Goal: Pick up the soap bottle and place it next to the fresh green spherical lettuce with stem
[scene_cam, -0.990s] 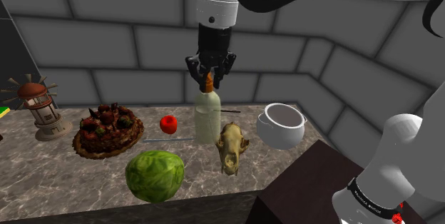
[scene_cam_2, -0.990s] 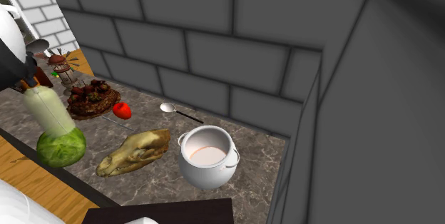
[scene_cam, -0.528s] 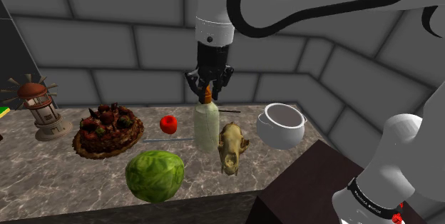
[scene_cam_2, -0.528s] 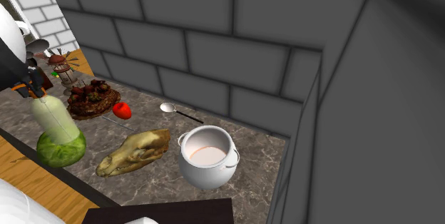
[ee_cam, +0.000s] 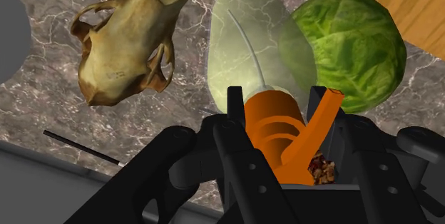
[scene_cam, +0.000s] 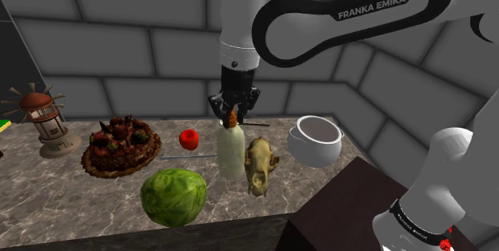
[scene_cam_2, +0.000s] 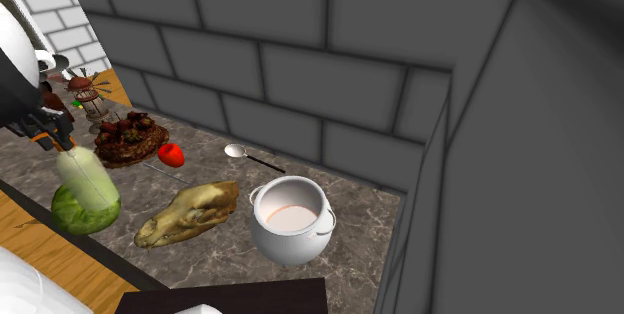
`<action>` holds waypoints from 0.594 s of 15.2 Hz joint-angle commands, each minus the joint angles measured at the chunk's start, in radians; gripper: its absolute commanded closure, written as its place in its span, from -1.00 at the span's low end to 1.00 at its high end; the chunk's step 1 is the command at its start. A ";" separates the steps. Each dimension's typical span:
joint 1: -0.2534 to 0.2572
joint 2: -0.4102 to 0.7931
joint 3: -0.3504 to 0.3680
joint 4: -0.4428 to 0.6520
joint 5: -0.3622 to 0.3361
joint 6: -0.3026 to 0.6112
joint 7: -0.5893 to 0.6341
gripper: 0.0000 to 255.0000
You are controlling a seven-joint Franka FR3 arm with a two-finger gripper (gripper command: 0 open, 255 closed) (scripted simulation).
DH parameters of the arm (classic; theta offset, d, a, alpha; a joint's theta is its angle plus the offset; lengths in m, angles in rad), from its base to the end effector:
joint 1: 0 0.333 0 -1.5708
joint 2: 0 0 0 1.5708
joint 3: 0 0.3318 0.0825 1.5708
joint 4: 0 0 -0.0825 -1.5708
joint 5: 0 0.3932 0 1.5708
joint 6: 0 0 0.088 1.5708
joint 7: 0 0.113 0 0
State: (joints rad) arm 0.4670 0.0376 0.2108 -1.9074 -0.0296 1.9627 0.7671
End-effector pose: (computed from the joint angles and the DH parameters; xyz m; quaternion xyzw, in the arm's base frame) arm 0.4546 0.3617 0.4836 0.9991 -0.0392 0.0134 0.0012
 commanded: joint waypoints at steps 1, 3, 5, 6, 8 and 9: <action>0.001 0.008 0.000 -0.019 -0.002 0.029 0.003 1.00; 0.001 0.015 0.000 -0.039 -0.004 0.054 0.004 1.00; 0.001 0.022 0.000 -0.057 -0.007 0.080 0.006 1.00; 0.001 0.027 0.000 -0.066 -0.008 0.093 0.007 1.00; 0.001 0.035 0.000 -0.083 -0.010 0.118 0.009 1.00; 0.002 0.040 0.000 -0.091 -0.012 0.131 0.011 1.00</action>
State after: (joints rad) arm 0.4688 0.0729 0.2113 -1.9890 -0.0399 2.0788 0.7770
